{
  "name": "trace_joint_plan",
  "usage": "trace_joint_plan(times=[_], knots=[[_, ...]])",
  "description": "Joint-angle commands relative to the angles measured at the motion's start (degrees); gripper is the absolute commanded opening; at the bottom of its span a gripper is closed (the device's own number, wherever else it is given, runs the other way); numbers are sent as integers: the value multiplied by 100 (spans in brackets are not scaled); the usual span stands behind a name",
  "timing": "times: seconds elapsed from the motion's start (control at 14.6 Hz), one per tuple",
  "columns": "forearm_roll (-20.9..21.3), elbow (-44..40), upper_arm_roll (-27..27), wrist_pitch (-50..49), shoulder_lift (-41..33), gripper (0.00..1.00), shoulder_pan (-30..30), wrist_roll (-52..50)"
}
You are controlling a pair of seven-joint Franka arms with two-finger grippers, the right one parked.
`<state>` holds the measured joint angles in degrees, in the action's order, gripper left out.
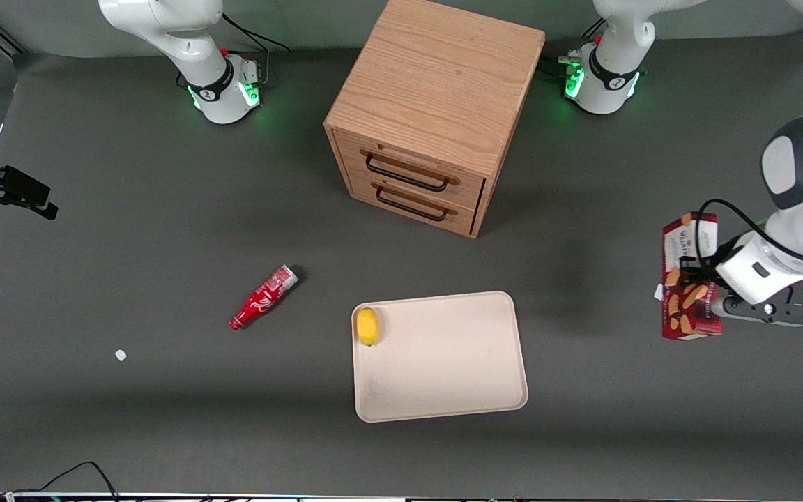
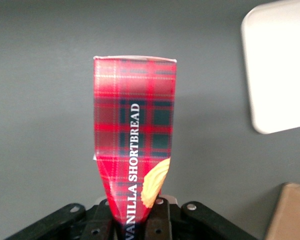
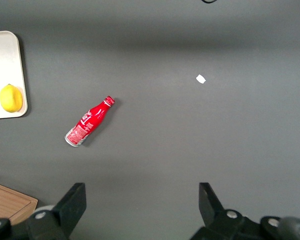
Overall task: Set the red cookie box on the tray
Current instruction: 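Lift the box with the left gripper, tilting it upright, then carry the upright box with the left gripper over the white tray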
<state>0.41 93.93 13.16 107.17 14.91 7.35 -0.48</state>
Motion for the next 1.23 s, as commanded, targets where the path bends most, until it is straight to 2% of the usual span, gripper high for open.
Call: trace_joint_plan(times=[0.0,0.34,0.55,0.89,1.16], knots=[[-50,-1216,-41,-582,625,0,-618,-1083],[-120,-2229,-41,-382,1644,0,-1480,-2588],[-50,-2248,-50,267,2146,0,-1788,-2914],[512,-2213,-59,1059,2920,0,-2298,-3239],[811,-2178,-85,1586,3307,0,-2387,-3407]])
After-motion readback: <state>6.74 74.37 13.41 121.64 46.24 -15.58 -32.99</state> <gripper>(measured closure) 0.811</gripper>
